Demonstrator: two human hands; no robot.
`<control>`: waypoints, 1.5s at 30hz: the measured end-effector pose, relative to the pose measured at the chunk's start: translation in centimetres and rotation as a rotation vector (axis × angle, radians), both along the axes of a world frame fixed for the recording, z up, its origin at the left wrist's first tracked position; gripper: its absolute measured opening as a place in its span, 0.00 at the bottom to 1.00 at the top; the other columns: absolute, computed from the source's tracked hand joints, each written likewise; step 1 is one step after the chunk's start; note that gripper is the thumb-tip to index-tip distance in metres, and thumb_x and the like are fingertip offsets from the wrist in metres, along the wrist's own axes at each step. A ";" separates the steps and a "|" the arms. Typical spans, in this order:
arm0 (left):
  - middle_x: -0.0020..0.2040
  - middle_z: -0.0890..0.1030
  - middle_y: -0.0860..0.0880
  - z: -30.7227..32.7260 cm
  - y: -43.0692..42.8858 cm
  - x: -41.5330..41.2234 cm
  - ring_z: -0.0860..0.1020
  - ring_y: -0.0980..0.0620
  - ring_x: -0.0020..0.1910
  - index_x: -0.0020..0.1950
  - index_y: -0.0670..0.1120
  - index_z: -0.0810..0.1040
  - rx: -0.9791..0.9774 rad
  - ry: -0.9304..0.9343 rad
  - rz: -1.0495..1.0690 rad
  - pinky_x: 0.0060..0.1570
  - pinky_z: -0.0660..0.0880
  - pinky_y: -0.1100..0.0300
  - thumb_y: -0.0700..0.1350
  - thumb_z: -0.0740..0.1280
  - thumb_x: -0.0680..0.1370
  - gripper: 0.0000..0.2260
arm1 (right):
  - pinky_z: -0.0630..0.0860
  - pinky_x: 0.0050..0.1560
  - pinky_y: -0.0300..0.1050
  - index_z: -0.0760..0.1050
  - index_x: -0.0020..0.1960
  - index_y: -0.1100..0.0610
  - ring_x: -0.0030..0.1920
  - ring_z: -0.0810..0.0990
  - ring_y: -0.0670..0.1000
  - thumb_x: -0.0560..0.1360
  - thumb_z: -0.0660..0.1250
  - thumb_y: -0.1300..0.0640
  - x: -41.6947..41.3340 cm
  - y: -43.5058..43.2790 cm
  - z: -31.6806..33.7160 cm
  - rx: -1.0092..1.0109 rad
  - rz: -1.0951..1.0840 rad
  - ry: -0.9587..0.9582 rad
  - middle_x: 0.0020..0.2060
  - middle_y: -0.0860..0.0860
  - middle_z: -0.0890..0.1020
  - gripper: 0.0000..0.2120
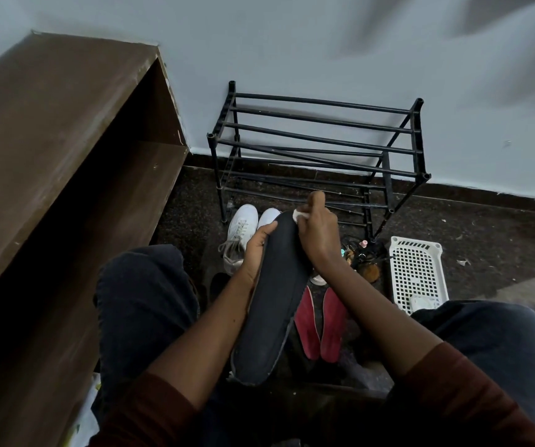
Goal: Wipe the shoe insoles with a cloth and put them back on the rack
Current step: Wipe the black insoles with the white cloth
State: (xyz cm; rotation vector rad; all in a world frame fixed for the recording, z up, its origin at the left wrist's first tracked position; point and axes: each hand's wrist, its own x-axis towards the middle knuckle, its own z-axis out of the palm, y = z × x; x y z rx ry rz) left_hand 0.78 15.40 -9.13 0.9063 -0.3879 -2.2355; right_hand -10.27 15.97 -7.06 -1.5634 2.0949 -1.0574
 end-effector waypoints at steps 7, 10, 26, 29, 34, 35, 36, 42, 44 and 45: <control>0.26 0.80 0.48 -0.1 -1.5 0.0 0.79 0.56 0.26 0.28 0.41 0.80 -0.085 -0.172 0.080 0.28 0.76 0.68 0.54 0.47 0.83 0.33 | 0.76 0.47 0.53 0.66 0.55 0.62 0.49 0.80 0.60 0.73 0.62 0.66 4.2 4.1 0.3 0.009 0.255 -0.028 0.49 0.60 0.82 0.11; 0.28 0.82 0.47 -0.8 -2.7 0.7 0.81 0.55 0.26 0.36 0.41 0.80 -0.068 -0.235 0.107 0.28 0.77 0.67 0.57 0.45 0.83 0.32 | 0.71 0.51 0.47 0.66 0.56 0.63 0.52 0.80 0.57 0.74 0.63 0.66 4.7 5.3 0.5 0.032 0.305 -0.031 0.51 0.56 0.82 0.12; 0.42 0.85 0.44 0.2 -0.7 0.8 0.83 0.50 0.41 0.42 0.42 0.86 -0.097 -0.033 0.016 0.45 0.79 0.61 0.51 0.52 0.82 0.25 | 0.72 0.38 0.50 0.65 0.53 0.65 0.43 0.77 0.63 0.73 0.57 0.70 0.4 -0.3 1.1 0.003 -0.041 0.063 0.44 0.63 0.81 0.09; 0.33 0.84 0.49 1.1 -0.6 -0.1 0.83 0.55 0.33 0.31 0.46 0.85 -0.147 -0.046 0.049 0.36 0.79 0.67 0.50 0.46 0.84 0.33 | 0.71 0.41 0.47 0.65 0.55 0.64 0.47 0.79 0.62 0.74 0.60 0.67 2.3 1.1 1.0 0.010 0.030 0.003 0.48 0.62 0.81 0.10; 0.26 0.78 0.50 0.0 -1.8 0.4 0.79 0.58 0.28 0.32 0.44 0.79 -0.172 -0.210 0.057 0.32 0.76 0.68 0.58 0.45 0.82 0.32 | 0.75 0.44 0.53 0.66 0.56 0.61 0.46 0.79 0.62 0.76 0.61 0.63 5.6 3.4 0.0 -0.030 0.156 -0.042 0.45 0.62 0.80 0.10; 0.27 0.79 0.49 -0.3 -1.9 0.5 0.80 0.57 0.29 0.31 0.44 0.80 -0.167 -0.191 0.064 0.34 0.77 0.67 0.59 0.45 0.82 0.33 | 0.75 0.44 0.54 0.66 0.56 0.62 0.47 0.79 0.62 0.76 0.61 0.64 5.5 3.5 -0.2 -0.034 0.155 -0.038 0.45 0.63 0.80 0.10; 0.31 0.81 0.48 -0.3 -1.8 0.5 0.81 0.56 0.33 0.33 0.44 0.83 -0.158 -0.164 0.057 0.39 0.79 0.66 0.59 0.46 0.82 0.34 | 0.75 0.44 0.55 0.66 0.56 0.62 0.47 0.78 0.63 0.76 0.60 0.64 5.4 3.4 -0.3 -0.031 0.154 -0.011 0.45 0.63 0.80 0.10; 0.44 0.85 0.43 0.0 -1.2 0.3 0.84 0.49 0.42 0.45 0.40 0.85 -0.080 -0.044 0.015 0.46 0.80 0.59 0.53 0.51 0.82 0.26 | 0.61 0.35 0.48 0.65 0.53 0.64 0.43 0.73 0.63 0.78 0.55 0.65 2.3 1.5 0.6 0.037 -0.012 0.129 0.39 0.66 0.76 0.05; 0.44 0.84 0.43 0.3 -0.9 0.5 0.83 0.48 0.42 0.47 0.39 0.84 -0.079 -0.030 0.015 0.45 0.80 0.59 0.53 0.53 0.82 0.24 | 0.59 0.36 0.47 0.66 0.54 0.64 0.44 0.74 0.63 0.77 0.56 0.66 1.6 1.2 0.8 0.051 -0.063 0.153 0.41 0.64 0.78 0.06; 0.43 0.84 0.43 0.3 -0.9 0.5 0.83 0.48 0.41 0.46 0.39 0.84 -0.074 -0.024 0.023 0.44 0.80 0.60 0.53 0.53 0.82 0.25 | 0.60 0.36 0.47 0.66 0.55 0.64 0.43 0.75 0.64 0.76 0.57 0.67 1.6 1.2 0.7 0.048 -0.060 0.152 0.41 0.64 0.79 0.07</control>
